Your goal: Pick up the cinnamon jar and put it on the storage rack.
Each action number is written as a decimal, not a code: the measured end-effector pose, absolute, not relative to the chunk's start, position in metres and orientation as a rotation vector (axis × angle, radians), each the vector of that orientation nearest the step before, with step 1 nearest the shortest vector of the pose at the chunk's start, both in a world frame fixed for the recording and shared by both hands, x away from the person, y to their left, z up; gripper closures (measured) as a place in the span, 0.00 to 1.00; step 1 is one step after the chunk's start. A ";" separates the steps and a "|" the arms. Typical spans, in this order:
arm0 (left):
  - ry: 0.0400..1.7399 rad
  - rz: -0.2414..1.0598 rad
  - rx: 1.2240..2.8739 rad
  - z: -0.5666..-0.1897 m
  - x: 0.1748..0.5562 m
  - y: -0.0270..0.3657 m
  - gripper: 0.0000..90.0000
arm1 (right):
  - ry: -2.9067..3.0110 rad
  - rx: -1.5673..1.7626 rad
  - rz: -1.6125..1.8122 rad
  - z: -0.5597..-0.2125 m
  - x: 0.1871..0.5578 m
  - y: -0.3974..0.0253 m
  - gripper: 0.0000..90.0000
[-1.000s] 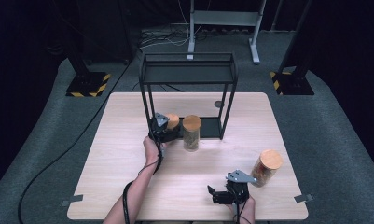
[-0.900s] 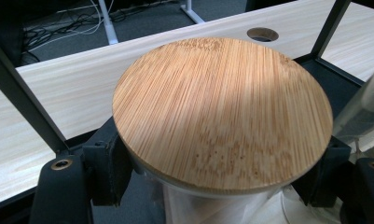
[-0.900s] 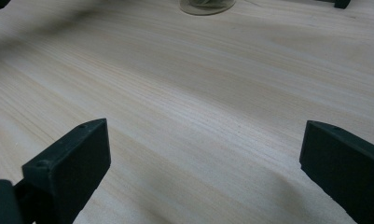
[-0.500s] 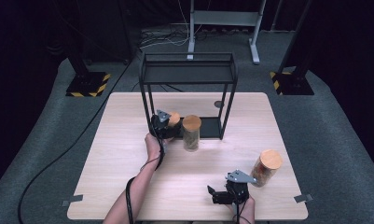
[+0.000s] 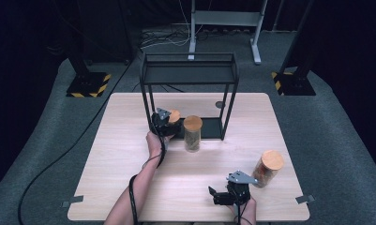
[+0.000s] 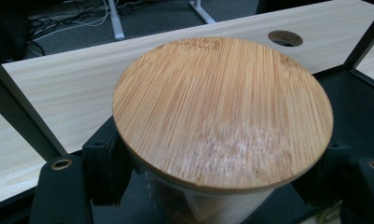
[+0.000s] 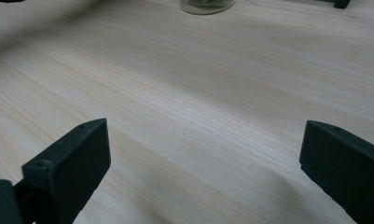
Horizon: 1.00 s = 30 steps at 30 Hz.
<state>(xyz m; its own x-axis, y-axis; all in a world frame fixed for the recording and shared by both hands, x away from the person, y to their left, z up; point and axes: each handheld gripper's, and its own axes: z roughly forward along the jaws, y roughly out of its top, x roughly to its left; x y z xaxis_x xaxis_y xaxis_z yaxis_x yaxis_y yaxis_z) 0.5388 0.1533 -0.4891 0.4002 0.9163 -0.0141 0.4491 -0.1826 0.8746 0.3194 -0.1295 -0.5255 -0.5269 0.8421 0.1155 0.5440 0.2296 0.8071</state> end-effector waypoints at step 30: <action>1.215 0.700 1.784 -0.489 0.547 0.152 0.28 | 2.174 1.281 1.192 -0.526 0.320 -0.129 0.01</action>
